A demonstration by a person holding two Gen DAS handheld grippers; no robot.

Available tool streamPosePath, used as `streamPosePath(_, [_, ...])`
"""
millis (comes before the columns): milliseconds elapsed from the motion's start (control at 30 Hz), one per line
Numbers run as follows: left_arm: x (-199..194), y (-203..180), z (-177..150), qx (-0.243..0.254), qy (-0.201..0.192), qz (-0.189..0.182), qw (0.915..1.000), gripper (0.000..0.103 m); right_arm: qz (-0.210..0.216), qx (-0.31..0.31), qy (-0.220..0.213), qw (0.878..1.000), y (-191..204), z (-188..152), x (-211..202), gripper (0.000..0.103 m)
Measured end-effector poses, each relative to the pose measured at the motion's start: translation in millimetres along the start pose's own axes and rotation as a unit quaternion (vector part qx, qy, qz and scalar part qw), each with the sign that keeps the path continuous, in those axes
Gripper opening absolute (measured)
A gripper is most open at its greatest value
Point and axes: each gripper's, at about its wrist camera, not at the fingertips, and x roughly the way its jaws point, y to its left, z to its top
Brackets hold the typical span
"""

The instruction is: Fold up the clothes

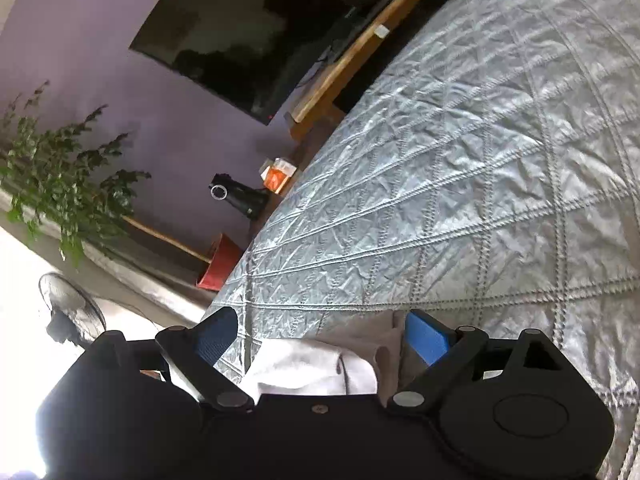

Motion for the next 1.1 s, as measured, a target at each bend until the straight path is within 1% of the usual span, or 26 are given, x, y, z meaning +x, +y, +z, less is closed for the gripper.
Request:
streamPosePath(33, [0.1, 17.5, -1.6, -0.059, 0.005, 0.007, 0.9982, 0.059, -0.002, -0.012, 0.004, 1.000, 3.4, -0.7, 1.6, 0.091])
streamPosePath(67, [0.3, 35.4, -3.5, -0.119, 0.010, 0.014, 0.9928, 0.058, -0.007, -0.027, 0.008, 1.000, 7.9, -1.8, 3.8, 0.091])
streamPosePath(133, [-2.0, 57.4, -9.1, -0.193, 0.010, 0.025, 0.9808, 0.055, -0.017, -0.058, 0.014, 0.998, 16.7, -4.1, 7.7, 0.091])
streamPosePath(167, [-3.3, 67.8, -12.0, -0.228, 0.010, 0.030, 0.9732, 0.054, -0.021, -0.072, 0.013, 0.997, 20.6, -5.0, 7.8, 0.091])
streamPosePath(200, [-7.2, 71.0, -14.3, -0.241, -0.002, 0.033, 0.9701, 0.055, -0.025, -0.086, 0.011, 0.996, 24.4, -5.9, 7.8, 0.091])
streamPosePath(233, [-11.0, 70.4, -15.7, -0.247, -0.013, 0.020, 0.9687, 0.057, -0.030, -0.100, 0.010, 0.994, 28.2, -6.8, 7.8, 0.091])
streamPosePath(333, [-18.6, 63.6, -18.8, -0.260, -0.040, -0.034, 0.9642, 0.065, -0.035, -0.123, 0.001, 0.992, 35.1, -7.6, 6.3, 0.091])
streamPosePath(400, [-20.4, 56.5, -17.7, -0.248, -0.048, -0.039, 0.9669, 0.066, -0.032, -0.133, -0.001, 0.991, 38.6, -8.3, 6.3, 0.091])
streamPosePath(467, [-19.0, 56.5, -16.3, -0.251, -0.049, -0.025, 0.9664, 0.066, -0.024, -0.143, 0.000, 0.989, 42.7, -9.6, 6.8, 0.091])
streamPosePath(500, [-17.4, 61.1, -17.7, -0.270, -0.044, -0.021, 0.9615, 0.066, -0.020, -0.153, -0.002, 0.988, 46.0, -10.6, 5.7, 0.091])
streamPosePath(567, [-14.0, 71.9, -21.4, -0.315, -0.031, -0.015, 0.9484, 0.065, -0.014, -0.157, 0.007, 0.987, 47.1, -11.8, 7.2, 0.091])
streamPosePath(633, [-11.7, 85.3, -28.7, -0.375, -0.016, -0.004, 0.9271, 0.065, -0.013, -0.156, 0.019, 0.988, 46.4, -12.6, 10.4, 0.090])
streamPosePath(667, [-9.8, 92.9, -34.3, -0.406, -0.010, -0.003, 0.9140, 0.064, -0.015, -0.153, 0.024, 0.988, 45.5, -12.6, 12.0, 0.089])
streamPosePath(733, [-6.4, 98.2, -38.3, -0.430, -0.007, -0.013, 0.9026, 0.063, -0.014, -0.148, 0.021, 0.989, 44.3, -11.6, 10.7, 0.088])
streamPosePath(800, [-3.1, 102.6, -41.7, -0.451, -0.005, -0.024, 0.8920, 0.064, -0.015, -0.139, 0.015, 0.990, 41.6, -10.2, 8.9, 0.081])
streamPosePath(833, [-2.1, 101.4, -40.7, -0.451, -0.007, -0.027, 0.8920, 0.064, -0.017, -0.135, 0.014, 0.991, 40.3, -10.0, 8.5, 0.076])
streamPosePath(933, [0.9, 96.2, -37.3, -0.446, -0.011, -0.036, 0.8942, 0.066, -0.022, -0.129, 0.013, 0.991, 37.6, -9.7, 8.4, 0.071])
streamPosePath(1000, [3.4, 93.2, -36.7, -0.446, -0.008, -0.039, 0.8942, 0.065, -0.026, -0.139, 0.014, 0.990, 39.8, -11.3, 9.2, 0.071])
streamPosePath(1033, [5.2, 92.3, -37.2, -0.446, -0.006, -0.039, 0.8943, 0.063, -0.027, -0.145, 0.016, 0.989, 41.3, -12.0, 9.6, 0.071])
streamPosePath(1100, [3.3, 88.4, -36.8, -0.439, -0.003, -0.032, 0.8977, 0.059, -0.028, -0.153, 0.018, 0.988, 43.2, -13.3, 10.9, 0.072])
